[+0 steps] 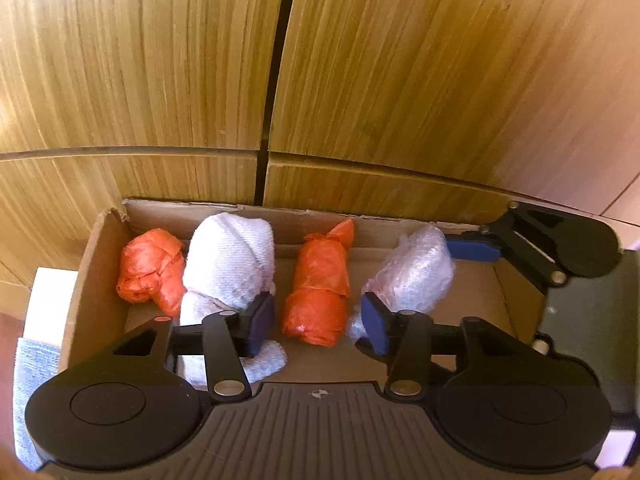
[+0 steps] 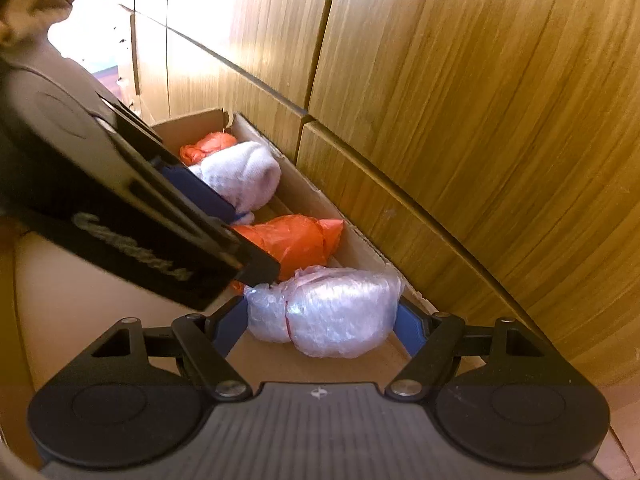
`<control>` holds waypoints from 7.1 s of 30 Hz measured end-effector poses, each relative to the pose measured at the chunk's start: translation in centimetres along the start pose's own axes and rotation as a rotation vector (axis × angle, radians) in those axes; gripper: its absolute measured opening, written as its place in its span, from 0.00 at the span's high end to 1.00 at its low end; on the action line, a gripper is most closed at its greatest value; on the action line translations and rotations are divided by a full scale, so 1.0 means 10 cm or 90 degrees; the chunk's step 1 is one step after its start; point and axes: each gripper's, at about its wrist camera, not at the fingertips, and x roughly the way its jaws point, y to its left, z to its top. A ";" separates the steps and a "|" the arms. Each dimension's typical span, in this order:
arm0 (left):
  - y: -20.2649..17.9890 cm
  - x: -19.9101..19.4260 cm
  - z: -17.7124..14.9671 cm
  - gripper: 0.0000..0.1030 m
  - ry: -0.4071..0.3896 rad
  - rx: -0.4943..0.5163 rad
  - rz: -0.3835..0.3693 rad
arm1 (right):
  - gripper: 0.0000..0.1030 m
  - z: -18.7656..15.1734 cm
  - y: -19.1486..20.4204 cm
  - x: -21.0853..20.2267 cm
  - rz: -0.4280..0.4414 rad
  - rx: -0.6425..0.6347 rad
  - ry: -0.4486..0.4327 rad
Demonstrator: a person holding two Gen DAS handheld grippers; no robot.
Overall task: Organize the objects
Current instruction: 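Place both bundles side by side in the box and open both tools, then lift both tools out of the box and move back over the table, then grasp the white green-striped bundle with the left tool while the right tool grasps the pink fluffy bundle, then carry both held bundles over the box and lower them inside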
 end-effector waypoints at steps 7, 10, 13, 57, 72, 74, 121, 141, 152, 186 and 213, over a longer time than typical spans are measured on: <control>-0.01 -0.20 -0.16 0.17 -0.022 0.005 -0.063 | 0.28 -0.02 0.10 -0.18 0.008 -0.006 -0.001; -0.08 -0.20 -0.13 0.18 -0.024 -0.006 -0.088 | 0.28 -0.02 0.09 -0.19 0.008 -0.010 0.000; -0.16 -0.31 -0.03 0.18 -0.039 -0.019 -0.115 | 0.27 -0.01 0.06 -0.15 0.010 -0.004 -0.002; 1.05 -2.05 -1.55 0.13 -0.152 0.104 0.058 | 0.01 0.42 1.67 -2.32 -0.060 0.079 -0.237; 0.92 -1.86 -2.30 0.07 -0.153 0.268 0.071 | 0.01 -0.70 2.86 -1.76 -0.025 0.187 -0.192; 0.90 -1.81 -2.30 0.07 -0.152 0.294 0.059 | 0.01 -0.70 2.88 -1.71 -0.042 0.176 -0.182; 0.88 -1.37 -2.02 0.30 -0.096 0.316 -0.083 | 0.85 -0.78 2.86 -1.47 -0.041 0.154 -0.118; 0.99 -1.49 -2.05 0.29 -0.098 0.292 -0.069 | 0.69 -0.71 2.88 -1.30 -0.048 0.111 -0.097; 0.74 -1.78 -1.85 0.29 -0.141 0.320 -0.073 | 0.69 -0.62 2.48 -1.95 -0.045 0.219 -0.202; -1.13 -0.36 -0.41 0.29 -0.141 0.612 -0.096 | 0.68 -0.52 0.41 -1.44 -0.142 0.405 -0.127; -0.98 0.41 -0.27 0.18 -0.169 0.731 -0.069 | 0.43 -0.41 0.11 -0.46 -0.122 0.401 -0.037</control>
